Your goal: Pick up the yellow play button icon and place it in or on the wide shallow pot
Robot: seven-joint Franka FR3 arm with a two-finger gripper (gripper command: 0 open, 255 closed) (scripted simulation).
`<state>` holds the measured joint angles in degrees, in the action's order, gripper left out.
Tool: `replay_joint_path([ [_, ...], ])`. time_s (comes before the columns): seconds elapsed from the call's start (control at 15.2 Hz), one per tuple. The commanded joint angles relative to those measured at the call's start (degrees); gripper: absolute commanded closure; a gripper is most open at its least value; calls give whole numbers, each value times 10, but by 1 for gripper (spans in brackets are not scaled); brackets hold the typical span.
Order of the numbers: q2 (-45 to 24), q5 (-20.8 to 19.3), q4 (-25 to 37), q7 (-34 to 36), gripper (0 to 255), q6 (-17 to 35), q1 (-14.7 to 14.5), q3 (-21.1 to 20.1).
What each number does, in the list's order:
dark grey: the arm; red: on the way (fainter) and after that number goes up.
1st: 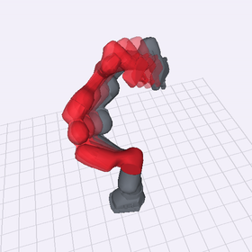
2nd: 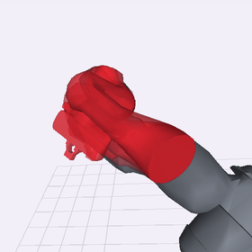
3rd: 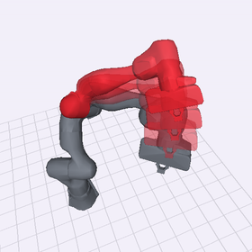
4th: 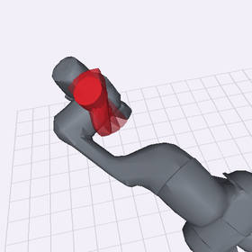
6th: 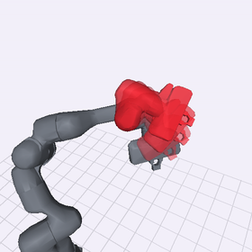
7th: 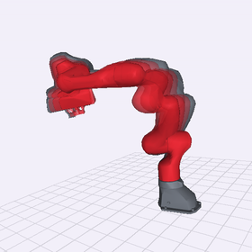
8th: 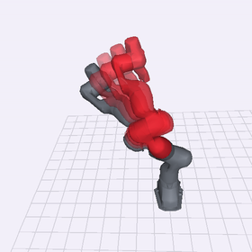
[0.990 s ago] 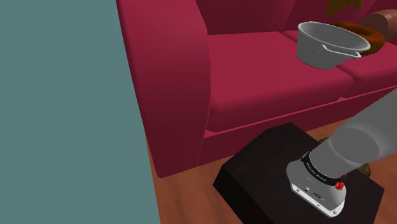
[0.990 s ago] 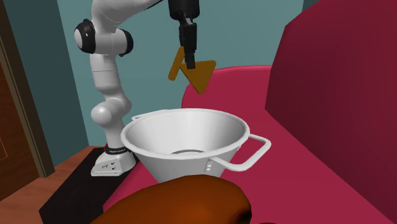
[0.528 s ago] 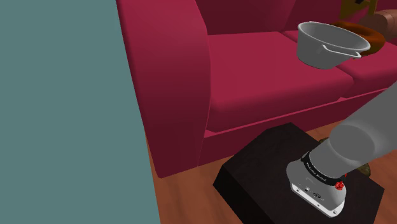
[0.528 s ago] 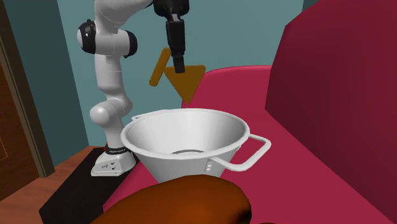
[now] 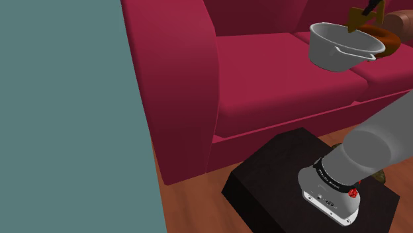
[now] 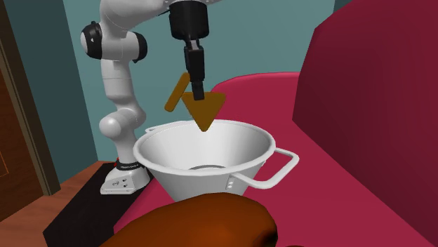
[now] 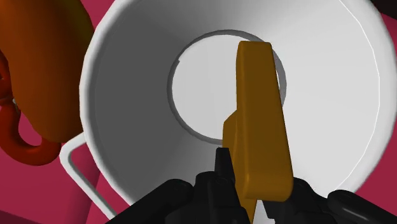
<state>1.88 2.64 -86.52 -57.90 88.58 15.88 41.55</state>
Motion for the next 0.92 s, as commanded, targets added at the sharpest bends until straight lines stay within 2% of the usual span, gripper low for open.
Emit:
replay_joint_path([
  [0.0, 10, -7, -27, 4, 255, 20, -2, -3],
  [0.26, 24, -16, -74, 9, 255, 57, -4, -7],
  [0.79, 24, -16, -74, 9, 255, 57, -4, -7],
  [0.86, 24, -16, -74, 9, 0, 57, -4, -7],
])
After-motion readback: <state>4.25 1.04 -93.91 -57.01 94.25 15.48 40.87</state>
